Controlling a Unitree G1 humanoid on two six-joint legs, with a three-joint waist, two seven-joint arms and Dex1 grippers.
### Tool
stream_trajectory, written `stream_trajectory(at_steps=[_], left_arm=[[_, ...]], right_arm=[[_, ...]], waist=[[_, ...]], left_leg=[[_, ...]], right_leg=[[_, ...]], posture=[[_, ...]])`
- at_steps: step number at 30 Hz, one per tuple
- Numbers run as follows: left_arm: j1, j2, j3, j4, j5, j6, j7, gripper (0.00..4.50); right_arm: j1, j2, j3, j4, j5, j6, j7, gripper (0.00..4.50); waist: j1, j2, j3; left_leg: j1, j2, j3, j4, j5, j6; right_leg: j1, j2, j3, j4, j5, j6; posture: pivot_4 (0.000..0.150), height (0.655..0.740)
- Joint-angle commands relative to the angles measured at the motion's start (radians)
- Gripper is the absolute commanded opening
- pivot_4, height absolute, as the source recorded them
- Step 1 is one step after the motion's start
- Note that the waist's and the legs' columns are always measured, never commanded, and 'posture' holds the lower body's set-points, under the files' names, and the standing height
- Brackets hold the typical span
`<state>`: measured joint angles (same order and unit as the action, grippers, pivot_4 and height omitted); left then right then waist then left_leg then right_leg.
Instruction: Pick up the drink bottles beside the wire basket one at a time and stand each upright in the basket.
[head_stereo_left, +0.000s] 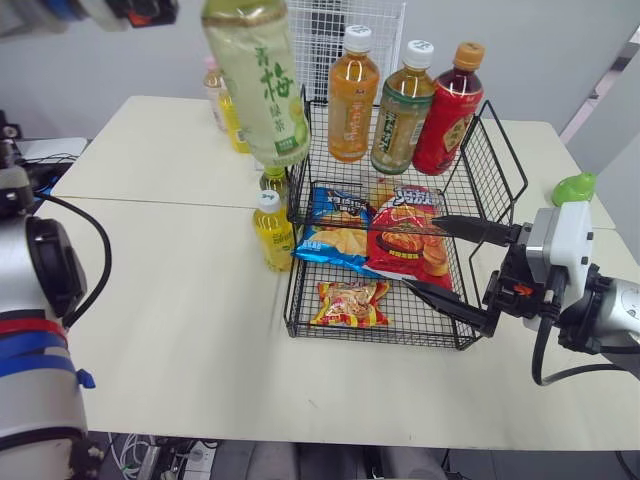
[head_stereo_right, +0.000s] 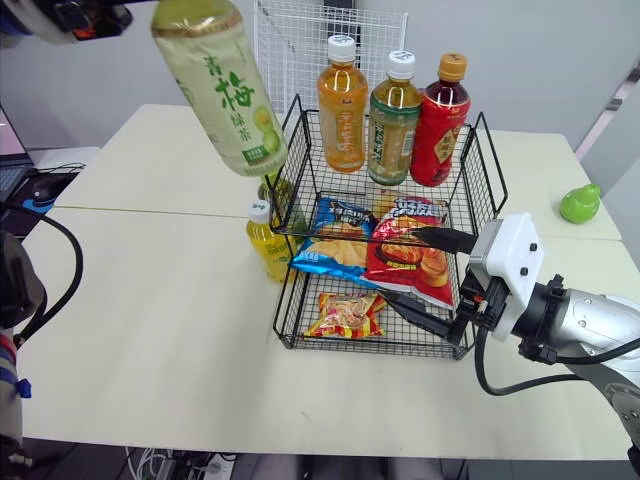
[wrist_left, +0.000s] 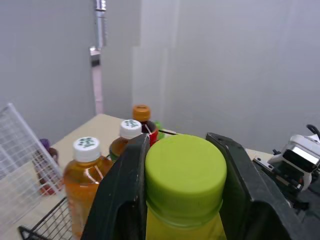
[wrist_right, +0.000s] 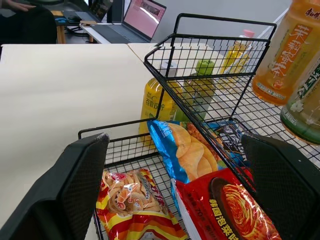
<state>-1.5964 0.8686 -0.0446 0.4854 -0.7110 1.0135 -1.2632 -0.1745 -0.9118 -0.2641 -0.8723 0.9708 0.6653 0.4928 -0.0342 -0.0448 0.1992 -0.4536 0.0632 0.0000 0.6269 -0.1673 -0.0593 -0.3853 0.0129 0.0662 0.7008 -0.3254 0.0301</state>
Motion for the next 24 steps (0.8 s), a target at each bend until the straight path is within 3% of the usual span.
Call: stream_trajectory(at_steps=[1,10,12,14,24], left_arm=[[-0.071,-0.064,-0.001,0.01,0.028,-0.07,-0.074,1.39],[-0.06,-0.301,-0.019,0.063,0.14,-0.234,-0.055,1.39],[-0.05,-0.351,-0.024,0.07,0.164,-0.269,-0.04,1.39],[-0.049,-0.407,-0.016,0.09,0.173,-0.277,-0.014,1.39],[-0.038,-0.585,-0.028,0.179,0.274,-0.405,0.065,1.39]], right_arm=[[0.001,0.011,-0.053,-0.051,0.048,-0.018,-0.034,4.5],[0.016,0.007,-0.11,-0.056,0.135,-0.005,-0.119,4.5],[0.028,-0.078,-0.336,0.03,0.296,0.032,-0.048,4.5],[0.053,-0.142,-0.477,0.085,0.364,0.068,0.024,4.5],[0.141,-0.173,-0.573,0.081,0.386,0.081,0.048,4.5]], waist=[[0.001,0.0,0.0],[0.004,0.0,0.0],[0.005,0.002,0.001],[0.007,0.005,0.003],[-0.001,0.006,0.002]], left_leg=[[0.0,0.0,0.0,0.0,0.0,0.0],[-0.001,-0.001,0.0,0.001,0.0,0.0],[-0.001,-0.001,0.0,0.001,0.0,0.0],[-0.002,-0.003,0.001,0.001,0.0,0.0],[-0.001,-0.003,0.001,0.002,0.0,0.0]], right_leg=[[0.0,0.0,0.0,0.0,0.0,0.0],[0.0,0.0,0.0,0.001,0.001,-0.001],[0.0,0.0,0.001,0.001,0.001,-0.001],[0.0,-0.002,0.002,0.001,0.001,-0.001],[0.0,0.0,0.003,0.003,0.001,-0.001]], posture=[[0.15,0.736],[0.15,0.736],[0.15,0.736],[0.15,0.736],[0.15,0.736]])
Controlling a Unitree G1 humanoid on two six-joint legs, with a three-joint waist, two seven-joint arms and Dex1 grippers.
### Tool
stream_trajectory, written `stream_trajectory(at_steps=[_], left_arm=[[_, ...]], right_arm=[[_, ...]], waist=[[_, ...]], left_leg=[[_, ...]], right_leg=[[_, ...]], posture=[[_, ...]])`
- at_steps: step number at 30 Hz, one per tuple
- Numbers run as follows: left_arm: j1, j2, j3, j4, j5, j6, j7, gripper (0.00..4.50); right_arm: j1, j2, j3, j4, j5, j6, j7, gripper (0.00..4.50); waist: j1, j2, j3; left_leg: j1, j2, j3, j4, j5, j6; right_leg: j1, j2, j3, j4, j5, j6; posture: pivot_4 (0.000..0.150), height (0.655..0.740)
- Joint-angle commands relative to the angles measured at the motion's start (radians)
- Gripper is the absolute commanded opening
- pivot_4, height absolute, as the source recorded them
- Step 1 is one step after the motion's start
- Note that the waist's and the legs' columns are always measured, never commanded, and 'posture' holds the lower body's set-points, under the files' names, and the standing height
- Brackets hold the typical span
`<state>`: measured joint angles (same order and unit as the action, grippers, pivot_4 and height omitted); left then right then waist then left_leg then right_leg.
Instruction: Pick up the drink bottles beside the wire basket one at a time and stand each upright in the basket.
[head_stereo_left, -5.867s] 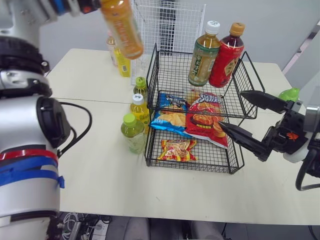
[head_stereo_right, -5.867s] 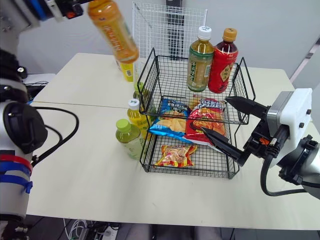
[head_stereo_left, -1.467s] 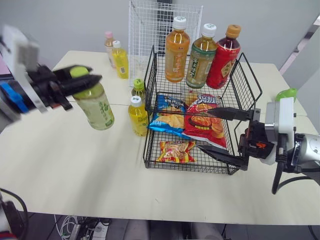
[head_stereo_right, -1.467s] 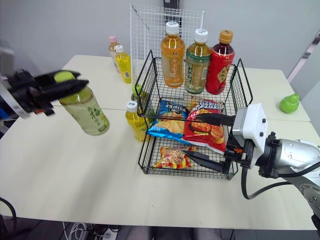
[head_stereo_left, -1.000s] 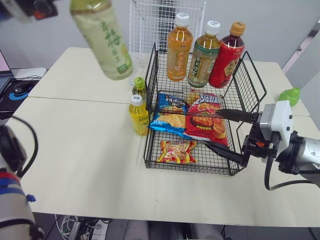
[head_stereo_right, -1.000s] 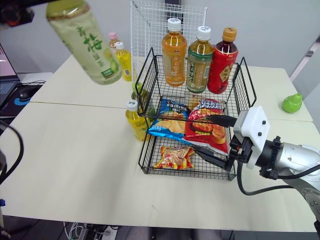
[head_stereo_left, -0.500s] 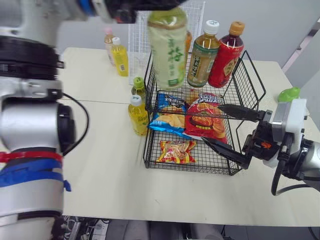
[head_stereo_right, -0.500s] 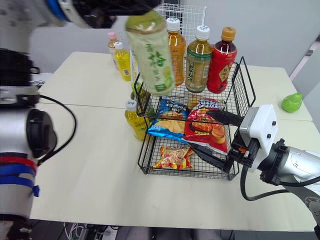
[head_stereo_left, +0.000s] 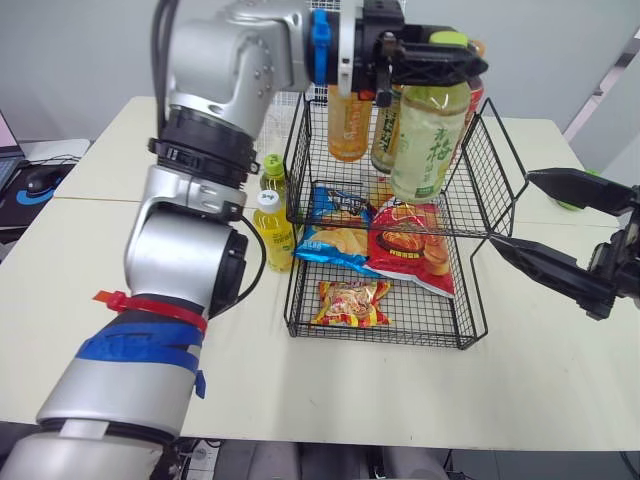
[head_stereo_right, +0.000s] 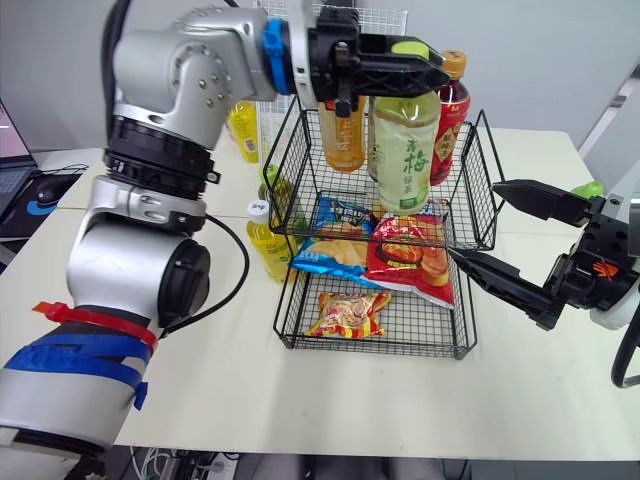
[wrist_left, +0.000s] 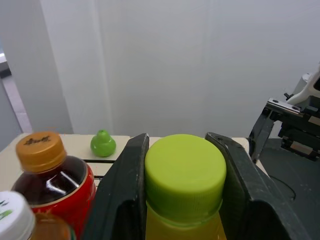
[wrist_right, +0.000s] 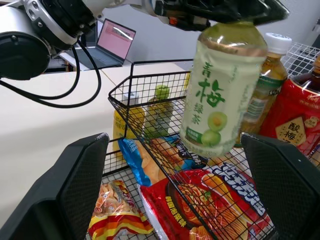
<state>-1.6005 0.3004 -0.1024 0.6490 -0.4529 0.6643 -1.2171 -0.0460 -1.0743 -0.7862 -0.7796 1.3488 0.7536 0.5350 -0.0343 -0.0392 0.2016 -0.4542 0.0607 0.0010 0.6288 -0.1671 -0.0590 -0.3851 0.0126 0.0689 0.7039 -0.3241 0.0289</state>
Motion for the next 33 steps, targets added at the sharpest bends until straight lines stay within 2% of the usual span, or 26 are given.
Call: stream_trajectory(at_steps=[1,8,20,21,28,29,33], left_arm=[[-0.038,-0.032,0.03,0.034,0.024,-0.07,0.028,1.39],[-0.074,-0.096,0.033,0.161,0.079,-0.14,0.031,1.39],[-0.102,-0.112,0.045,0.259,0.129,-0.216,-0.008,1.39],[-0.105,-0.112,0.05,0.259,0.127,-0.216,-0.012,2.12],[-0.113,-0.102,0.069,0.238,0.113,-0.207,-0.062,4.31],[-0.114,-0.099,0.073,0.234,0.112,-0.206,-0.063,4.46],[-0.11,-0.09,0.084,0.213,0.11,-0.19,-0.079,4.46]], right_arm=[[0.024,-0.01,-0.059,-0.016,0.001,-0.004,0.011,4.5],[0.054,0.003,-0.062,-0.035,-0.04,-0.028,0.0,4.5],[0.065,0.035,-0.055,-0.05,-0.121,-0.068,-0.029,4.5],[0.067,0.036,-0.056,-0.05,-0.128,-0.07,-0.028,4.5],[0.076,0.043,-0.064,-0.052,-0.148,-0.074,-0.034,4.5],[0.078,0.044,-0.066,-0.053,-0.153,-0.074,-0.035,4.5],[0.081,0.05,-0.073,-0.055,-0.165,-0.075,-0.039,4.5]], waist=[[0.0,0.001,0.0],[0.002,0.001,0.0],[0.002,0.001,-0.001],[0.002,0.001,-0.001],[0.002,0.001,-0.001],[0.002,0.001,-0.001],[0.002,0.002,-0.001]], left_leg=[[0.0,0.0,0.0,0.0,0.0,0.0],[0.0,0.0,0.0,0.0,0.0,0.0],[0.0,0.0,0.0,0.0,0.0,0.0],[0.0,0.0,0.0,0.0,0.0,0.0],[0.001,0.0,0.0,0.0,0.0,0.0],[0.001,0.0,0.0,0.0,0.0,0.0],[0.001,0.0,0.0,0.0,0.0,0.0]], right_leg=[[0.0,0.0,0.0,0.0,0.0,0.0],[0.0,0.0,0.0,0.0,0.0,0.001],[0.0,0.0,0.0,0.001,0.0,0.001],[0.0,0.0,0.0,0.001,0.0,0.001],[0.0,0.0,0.0,0.001,0.0,0.0],[0.0,0.0,0.0,0.001,0.0,0.0],[0.0,0.0,0.0,0.002,0.0,0.001]], posture=[[0.15,0.736],[0.15,0.736],[0.15,0.736],[0.15,0.736],[0.15,0.736],[0.15,0.736],[0.15,0.736]])
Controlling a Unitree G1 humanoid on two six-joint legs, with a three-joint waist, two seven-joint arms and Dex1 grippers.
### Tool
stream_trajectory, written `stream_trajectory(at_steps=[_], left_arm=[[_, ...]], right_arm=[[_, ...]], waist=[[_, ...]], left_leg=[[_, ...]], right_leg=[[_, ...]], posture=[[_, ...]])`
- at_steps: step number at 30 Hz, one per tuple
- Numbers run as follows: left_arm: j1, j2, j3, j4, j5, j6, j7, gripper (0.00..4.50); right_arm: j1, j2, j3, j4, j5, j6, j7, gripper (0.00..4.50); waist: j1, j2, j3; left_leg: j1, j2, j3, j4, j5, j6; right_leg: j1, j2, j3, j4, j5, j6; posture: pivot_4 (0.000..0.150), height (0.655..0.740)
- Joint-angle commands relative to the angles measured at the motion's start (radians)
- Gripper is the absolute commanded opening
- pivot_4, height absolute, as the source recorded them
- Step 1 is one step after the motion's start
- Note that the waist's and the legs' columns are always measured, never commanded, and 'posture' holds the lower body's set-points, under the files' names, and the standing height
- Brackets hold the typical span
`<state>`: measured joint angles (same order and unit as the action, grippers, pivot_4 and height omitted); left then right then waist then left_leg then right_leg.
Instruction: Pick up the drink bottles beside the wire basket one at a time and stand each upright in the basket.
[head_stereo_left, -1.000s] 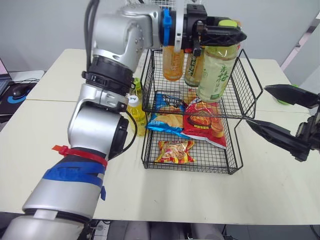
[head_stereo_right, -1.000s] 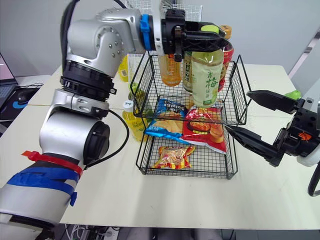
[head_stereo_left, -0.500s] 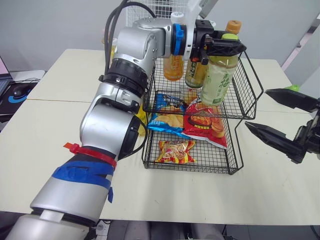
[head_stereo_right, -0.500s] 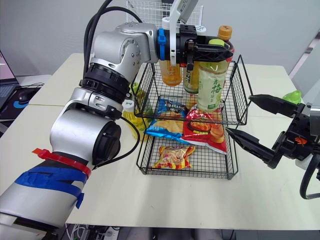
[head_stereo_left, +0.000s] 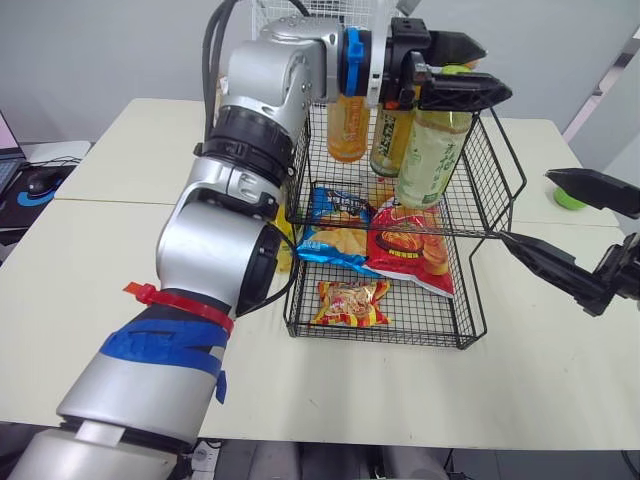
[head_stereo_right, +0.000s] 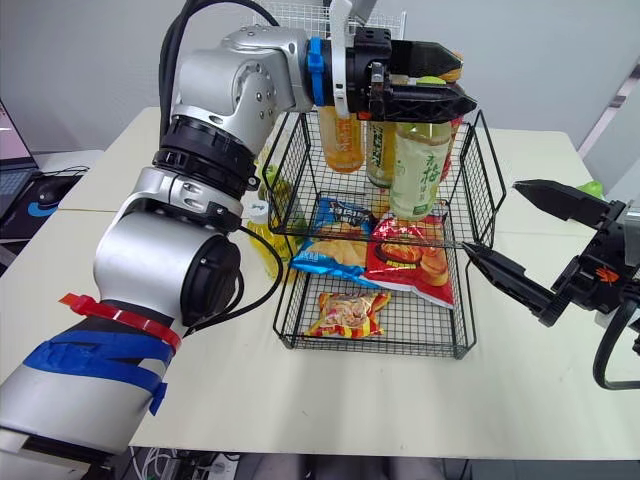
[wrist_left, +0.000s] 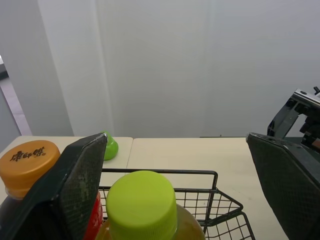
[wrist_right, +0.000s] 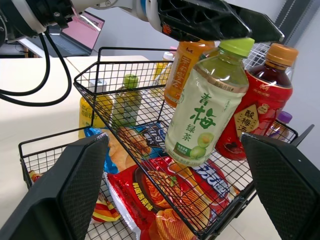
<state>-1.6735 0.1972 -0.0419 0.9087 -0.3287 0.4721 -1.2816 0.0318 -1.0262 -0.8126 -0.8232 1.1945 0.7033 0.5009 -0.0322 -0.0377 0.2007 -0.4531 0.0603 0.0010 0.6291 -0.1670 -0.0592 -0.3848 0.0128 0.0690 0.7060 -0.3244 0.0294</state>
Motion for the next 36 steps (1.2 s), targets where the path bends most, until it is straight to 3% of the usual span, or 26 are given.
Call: stream_trajectory(at_steps=[1,10,15,20,26,30,36], left_arm=[[-0.036,0.014,0.025,-0.052,-0.014,0.006,-0.018,4.46],[0.017,0.09,0.027,-0.171,-0.018,0.043,-0.066,4.46],[0.099,0.251,0.085,-0.325,-0.066,0.161,-0.054,4.46],[0.27,0.467,0.115,-0.612,-0.154,0.331,-0.111,4.46],[0.488,0.688,0.207,-0.759,-0.177,0.42,-0.028,4.46],[0.705,0.74,0.275,-0.835,-0.175,0.376,0.035,4.46],[1.003,0.684,0.311,-0.982,-0.188,0.279,0.118,4.46]], right_arm=[[0.004,0.003,-0.049,-0.012,-0.013,-0.024,-0.004,4.5],[0.009,-0.005,-0.046,-0.019,-0.022,-0.02,-0.01,4.5],[-0.037,-0.016,0.021,-0.022,-0.03,-0.038,-0.012,4.5],[-0.133,-0.021,0.165,-0.015,-0.037,-0.072,0.016,4.5],[-0.207,0.005,0.338,-0.033,-0.067,-0.093,0.037,4.5],[-0.22,0.029,0.414,-0.056,-0.08,-0.089,0.019,4.5],[-0.177,0.033,0.458,-0.13,-0.1,-0.067,-0.034,4.5]], waist=[[0.0,0.0,0.0],[-0.002,0.001,0.0],[-0.011,0.001,-0.001],[-0.02,0.001,-0.001],[-0.017,0.002,-0.001],[-0.007,0.001,-0.001],[0.007,0.0,-0.001]], left_leg=[[0.0,0.0,0.0,0.0,0.0,0.0],[0.001,0.0,0.0,0.0,0.0,0.0],[0.003,0.001,0.0,0.0,0.0,0.0],[0.004,0.002,0.0,0.001,0.0,-0.001],[0.004,0.002,-0.001,0.002,0.001,-0.001],[0.004,0.002,-0.002,0.003,0.001,-0.001],[0.003,0.003,-0.003,0.005,0.0,-0.001]], right_leg=[[0.0,0.0,0.0,0.0,0.0,0.0],[0.0,0.0,0.0,0.002,0.0,0.0],[0.0,0.0,0.001,0.006,0.0,0.0],[0.0,0.001,0.001,0.007,0.0,0.0],[0.0,0.001,0.0,0.008,0.0,-0.001],[0.001,0.0,-0.001,0.008,0.0,0.0],[0.002,-0.002,-0.002,0.009,0.0,-0.001]], posture=[[0.15,0.736],[0.15,0.736],[0.15,0.736],[0.15,0.736],[0.15,0.736],[0.15,0.736],[0.15,0.736]])
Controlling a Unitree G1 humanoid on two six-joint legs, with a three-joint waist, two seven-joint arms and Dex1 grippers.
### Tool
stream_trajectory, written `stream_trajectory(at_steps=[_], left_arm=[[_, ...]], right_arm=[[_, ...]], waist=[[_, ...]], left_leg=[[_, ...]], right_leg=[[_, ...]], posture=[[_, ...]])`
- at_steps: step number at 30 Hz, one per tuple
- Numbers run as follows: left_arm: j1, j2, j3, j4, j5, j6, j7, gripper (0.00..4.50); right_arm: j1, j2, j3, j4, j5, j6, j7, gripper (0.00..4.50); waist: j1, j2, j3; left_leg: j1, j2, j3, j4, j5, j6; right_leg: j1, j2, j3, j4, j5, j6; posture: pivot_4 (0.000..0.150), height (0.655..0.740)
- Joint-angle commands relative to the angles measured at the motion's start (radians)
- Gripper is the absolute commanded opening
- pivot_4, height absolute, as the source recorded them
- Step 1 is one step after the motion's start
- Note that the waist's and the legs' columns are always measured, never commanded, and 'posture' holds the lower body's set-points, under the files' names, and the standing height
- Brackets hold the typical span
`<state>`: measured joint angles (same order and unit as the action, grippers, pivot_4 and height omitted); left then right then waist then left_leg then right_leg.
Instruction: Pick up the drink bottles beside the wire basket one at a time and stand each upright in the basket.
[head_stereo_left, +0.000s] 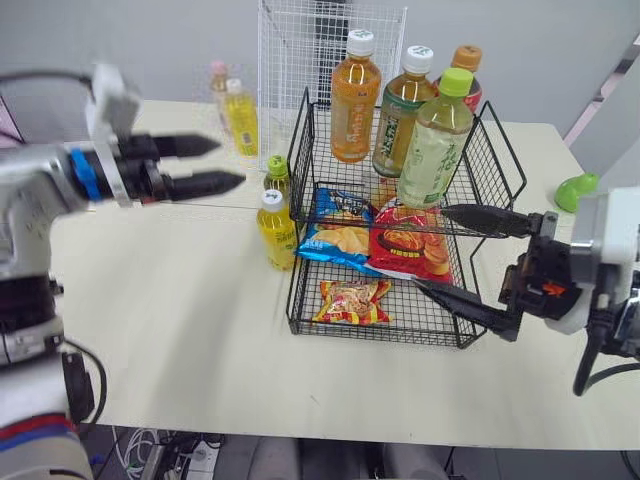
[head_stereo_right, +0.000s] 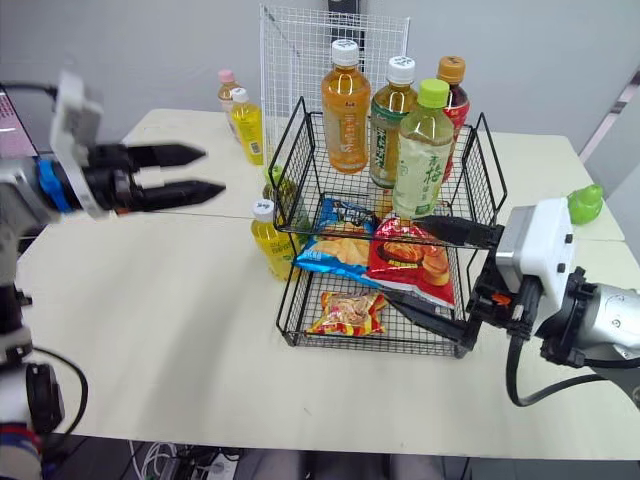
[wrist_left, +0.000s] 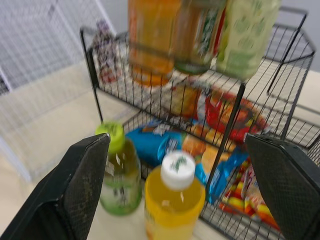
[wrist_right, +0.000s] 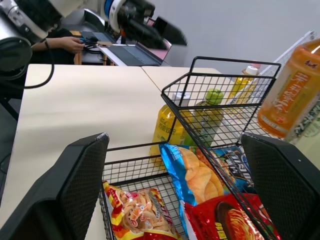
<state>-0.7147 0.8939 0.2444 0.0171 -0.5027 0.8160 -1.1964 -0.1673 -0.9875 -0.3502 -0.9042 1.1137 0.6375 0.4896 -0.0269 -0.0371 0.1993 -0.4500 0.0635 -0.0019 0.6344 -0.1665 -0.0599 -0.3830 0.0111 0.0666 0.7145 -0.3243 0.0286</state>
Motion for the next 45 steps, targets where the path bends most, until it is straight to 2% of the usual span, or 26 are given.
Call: stream_trajectory(at_steps=[1,7,12,19,26,29,35,38,45], left_arm=[[0.067,-0.027,0.021,-0.103,-0.013,-0.079,0.05,4.46],[0.122,-0.122,-0.022,-0.122,0.018,-0.173,0.163,4.46],[0.118,-0.151,-0.069,-0.106,0.05,-0.224,0.206,4.46],[0.102,-0.251,-0.11,-0.11,0.068,-0.232,0.33,4.46],[0.095,-0.295,-0.115,-0.09,0.079,-0.232,0.403,4.46],[0.093,-0.297,-0.118,-0.084,0.073,-0.228,0.4,3.88],[0.094,-0.289,-0.127,-0.08,0.067,-0.221,0.396,2.11],[0.097,-0.283,-0.13,-0.082,0.064,-0.221,0.393,1.56],[0.101,-0.269,-0.122,-0.079,0.041,-0.212,0.373,1.51]], right_arm=[[0.039,-0.004,-0.007,-0.063,-0.023,0.0,-0.03,4.5],[0.094,0.002,-0.023,-0.118,0.016,0.0,-0.115,4.5],[0.096,-0.013,-0.029,-0.122,0.044,-0.003,-0.148,4.5],[0.076,-0.02,-0.019,-0.112,0.049,-0.011,-0.165,4.5],[0.059,-0.018,-0.008,-0.108,0.048,-0.011,-0.176,4.5],[0.054,-0.016,-0.004,-0.106,0.048,-0.012,-0.18,4.5],[0.044,-0.014,0.002,-0.104,0.053,-0.014,-0.19,4.5],[0.045,-0.013,0.002,-0.105,0.057,-0.015,-0.194,4.5],[0.042,-0.008,0.009,-0.104,0.059,-0.018,-0.202,4.5]], waist=[[0.004,-0.001,0.0],[0.003,-0.002,-0.001],[-0.001,-0.002,-0.001],[0.001,-0.002,-0.001],[0.003,-0.002,-0.001],[0.003,-0.002,-0.001],[0.001,-0.002,-0.001],[0.0,-0.002,-0.001],[-0.001,-0.002,-0.001]], left_leg=[[0.0,0.0,0.0,0.0,0.0,0.0],[0.001,-0.001,0.0,0.001,0.0,0.0],[0.002,-0.001,0.0,0.001,0.0,0.0],[0.002,-0.001,0.0,0.002,0.0,0.0],[0.002,-0.001,-0.001,0.003,0.0,0.0],[0.002,-0.001,-0.001,0.003,0.0,0.0],[0.002,-0.001,-0.001,0.005,0.0,0.0],[0.005,-0.001,0.0,0.005,0.0,0.0],[0.009,0.0,0.001,0.004,0.0,0.0]], right_leg=[[0.0,0.0,0.0,0.0,0.0,0.0],[0.002,0.0,0.0,0.0,0.0,0.0],[0.002,0.001,0.001,0.0,0.0,0.0],[0.003,0.001,0.001,0.0,0.0,0.0],[0.003,0.001,0.0,0.0,0.0,0.0],[0.004,0.001,0.0,0.0,0.0,0.001],[0.004,0.002,0.0,0.0,0.0,0.001],[0.006,0.002,0.001,0.0,0.0,0.002],[0.01,0.002,0.002,0.0,-0.001,0.003]], posture=[[0.15,0.736],[0.15,0.736],[0.15,0.736],[0.15,0.736],[0.15,0.736],[0.15,0.736],[0.15,0.736],[0.15,0.736],[0.15,0.736]])
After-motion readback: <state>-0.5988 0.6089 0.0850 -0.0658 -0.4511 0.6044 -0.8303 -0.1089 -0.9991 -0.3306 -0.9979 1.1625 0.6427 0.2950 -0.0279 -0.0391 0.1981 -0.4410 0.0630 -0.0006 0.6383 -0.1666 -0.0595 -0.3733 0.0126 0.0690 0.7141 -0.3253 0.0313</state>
